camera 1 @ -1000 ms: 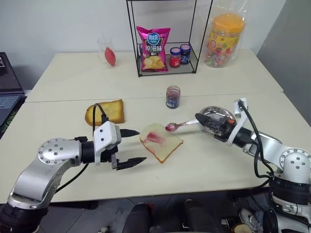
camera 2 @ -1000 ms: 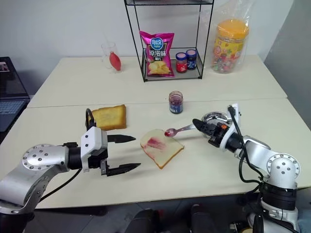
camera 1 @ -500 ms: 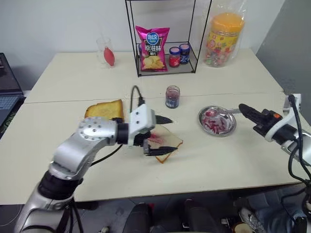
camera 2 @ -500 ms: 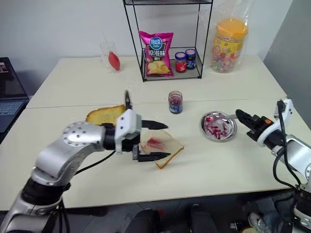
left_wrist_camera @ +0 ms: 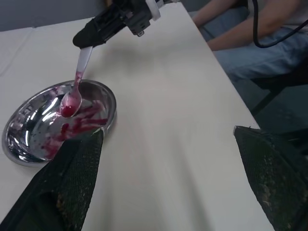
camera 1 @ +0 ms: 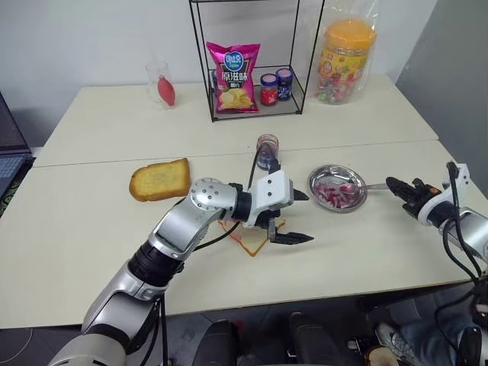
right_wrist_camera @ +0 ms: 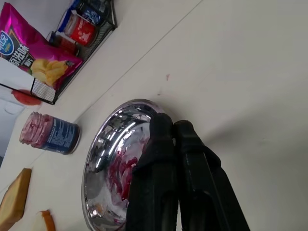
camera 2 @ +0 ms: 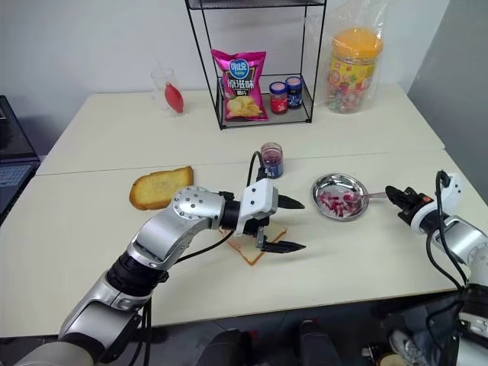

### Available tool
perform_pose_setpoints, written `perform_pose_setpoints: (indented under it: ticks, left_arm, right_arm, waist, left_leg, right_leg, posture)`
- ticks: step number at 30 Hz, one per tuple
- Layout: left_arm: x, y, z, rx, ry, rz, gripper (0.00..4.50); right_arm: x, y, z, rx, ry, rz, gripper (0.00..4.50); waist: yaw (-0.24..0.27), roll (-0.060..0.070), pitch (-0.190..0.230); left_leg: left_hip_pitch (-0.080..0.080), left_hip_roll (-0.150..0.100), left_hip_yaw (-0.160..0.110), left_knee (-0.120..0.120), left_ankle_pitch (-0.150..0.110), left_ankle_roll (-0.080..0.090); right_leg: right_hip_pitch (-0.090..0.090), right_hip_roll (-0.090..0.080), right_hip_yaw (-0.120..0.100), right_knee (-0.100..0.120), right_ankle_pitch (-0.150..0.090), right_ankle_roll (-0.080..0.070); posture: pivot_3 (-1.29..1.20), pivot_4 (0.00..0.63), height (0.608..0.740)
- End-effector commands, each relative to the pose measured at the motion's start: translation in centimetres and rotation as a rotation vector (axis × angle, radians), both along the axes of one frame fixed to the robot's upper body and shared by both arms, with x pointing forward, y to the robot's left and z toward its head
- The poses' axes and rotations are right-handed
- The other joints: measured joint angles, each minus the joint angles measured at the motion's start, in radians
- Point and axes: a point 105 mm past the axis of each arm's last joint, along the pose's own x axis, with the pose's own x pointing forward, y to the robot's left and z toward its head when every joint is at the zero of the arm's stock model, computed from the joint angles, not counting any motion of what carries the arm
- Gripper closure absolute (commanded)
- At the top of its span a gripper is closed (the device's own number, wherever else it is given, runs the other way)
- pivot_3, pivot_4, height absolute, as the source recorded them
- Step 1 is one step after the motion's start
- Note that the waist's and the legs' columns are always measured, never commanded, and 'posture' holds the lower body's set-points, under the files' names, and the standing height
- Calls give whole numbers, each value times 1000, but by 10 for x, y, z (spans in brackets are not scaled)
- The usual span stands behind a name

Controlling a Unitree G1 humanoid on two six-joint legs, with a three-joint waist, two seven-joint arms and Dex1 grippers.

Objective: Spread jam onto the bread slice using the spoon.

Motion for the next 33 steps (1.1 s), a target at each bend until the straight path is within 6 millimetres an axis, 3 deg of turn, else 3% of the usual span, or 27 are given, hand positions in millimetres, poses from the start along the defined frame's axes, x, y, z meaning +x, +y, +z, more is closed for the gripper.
perform_pose_setpoints:
  ticks: [1,4,7,12,24,29,33]
  left_arm:
    - [2,-6,11,-23,-51,-2,0]
    - [7,-8,13,-38,-54,27,0]
    - [7,-8,13,-42,-55,28,0]
    - [9,-11,15,-53,-59,33,0]
    - [9,-13,16,-62,-61,34,0]
    - [9,-12,16,-63,-64,38,0]
    - [9,-11,17,-68,-69,49,0]
  right_arm:
    - [6,-6,9,-43,-27,-1,4476]
    - [11,-10,5,-110,-10,-23,4476]
    - [14,-12,6,-197,-27,-31,3902]
    - [18,-12,9,-350,-67,-26,2784]
    - [24,7,16,-564,-189,68,38]
    - [27,10,16,-602,-207,79,38]
    - [30,2,27,-628,-264,14,38]
  waist:
    - [1,0,0]
    - [2,0,0]
    - [2,0,0]
    - [2,0,0]
    - [2,0,0]
    - [2,0,0]
    - [2,0,0]
  left_leg:
    - [0,0,0,0,0,0]
    - [0,0,0,0,0,0]
    - [0,0,0,0,0,0]
    - [0,0,0,0,0,0]
    - [0,0,0,0,0,0]
    - [0,0,0,0,0,0]
    - [0,0,0,0,0,0]
  right_leg:
    - [0,0,0,0,0,0]
    - [0,0,0,0,0,0]
    - [0,0,1,0,1,1]
    - [0,0,1,0,1,1]
    - [0,0,1,0,1,1]
    - [0,0,1,0,1,1]
    - [0,0,1,0,1,1]
  posture:
    - [0,150,740]
    - [0,150,740]
    - [0,150,740]
    - [0,150,740]
    - [0,150,740]
    - [0,150,740]
    - [0,150,740]
